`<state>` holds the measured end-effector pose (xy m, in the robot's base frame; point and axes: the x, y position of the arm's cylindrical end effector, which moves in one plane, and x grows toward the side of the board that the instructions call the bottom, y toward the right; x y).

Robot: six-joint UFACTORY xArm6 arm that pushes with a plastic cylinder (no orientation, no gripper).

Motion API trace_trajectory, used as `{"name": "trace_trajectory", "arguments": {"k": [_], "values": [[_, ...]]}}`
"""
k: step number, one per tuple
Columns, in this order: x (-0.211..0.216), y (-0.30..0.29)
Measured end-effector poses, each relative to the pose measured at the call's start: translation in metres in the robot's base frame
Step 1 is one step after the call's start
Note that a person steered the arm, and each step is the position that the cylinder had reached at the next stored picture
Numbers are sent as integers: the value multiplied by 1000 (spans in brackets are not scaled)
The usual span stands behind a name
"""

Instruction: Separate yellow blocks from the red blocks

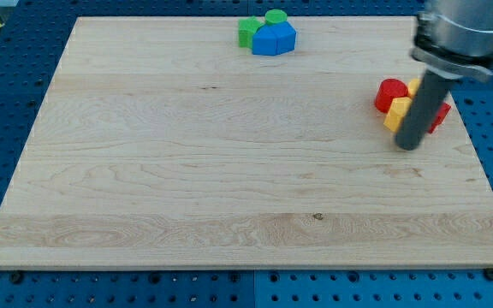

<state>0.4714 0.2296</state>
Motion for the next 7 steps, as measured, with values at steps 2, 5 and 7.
{"name": "trace_trajectory", "arguments": {"k": [2, 5, 7], "values": [[-43, 110], [-86, 19], [-134, 7]]}}
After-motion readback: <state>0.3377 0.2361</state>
